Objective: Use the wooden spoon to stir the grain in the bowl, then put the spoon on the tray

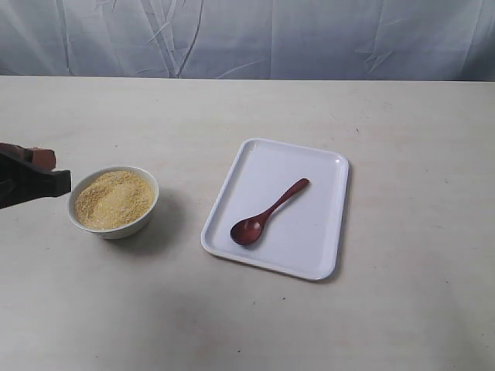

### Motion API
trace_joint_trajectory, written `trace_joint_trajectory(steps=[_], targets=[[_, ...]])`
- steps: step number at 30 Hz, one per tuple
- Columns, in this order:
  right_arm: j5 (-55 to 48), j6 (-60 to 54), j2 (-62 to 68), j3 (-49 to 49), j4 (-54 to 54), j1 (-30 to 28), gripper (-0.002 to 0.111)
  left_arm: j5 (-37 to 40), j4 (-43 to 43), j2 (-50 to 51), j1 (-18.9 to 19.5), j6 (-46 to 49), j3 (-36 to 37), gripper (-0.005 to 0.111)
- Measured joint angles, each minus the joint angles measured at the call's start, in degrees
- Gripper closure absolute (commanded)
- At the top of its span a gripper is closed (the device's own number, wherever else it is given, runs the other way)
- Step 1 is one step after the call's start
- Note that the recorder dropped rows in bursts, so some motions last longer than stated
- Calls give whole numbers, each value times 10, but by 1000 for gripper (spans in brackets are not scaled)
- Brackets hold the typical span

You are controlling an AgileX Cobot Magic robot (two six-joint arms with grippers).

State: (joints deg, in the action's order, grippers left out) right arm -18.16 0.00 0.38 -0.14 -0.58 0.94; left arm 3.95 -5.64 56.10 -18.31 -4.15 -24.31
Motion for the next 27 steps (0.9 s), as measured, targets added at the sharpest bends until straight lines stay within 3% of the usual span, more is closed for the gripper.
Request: trace_joint_trajectory(steps=[21, 27], targets=[[0, 0, 0, 0, 0, 0, 108, -32, 14, -61, 0, 0, 33, 107], [0, 0, 0, 0, 0, 0, 108, -91, -3, -118, 0, 0, 85, 107]])
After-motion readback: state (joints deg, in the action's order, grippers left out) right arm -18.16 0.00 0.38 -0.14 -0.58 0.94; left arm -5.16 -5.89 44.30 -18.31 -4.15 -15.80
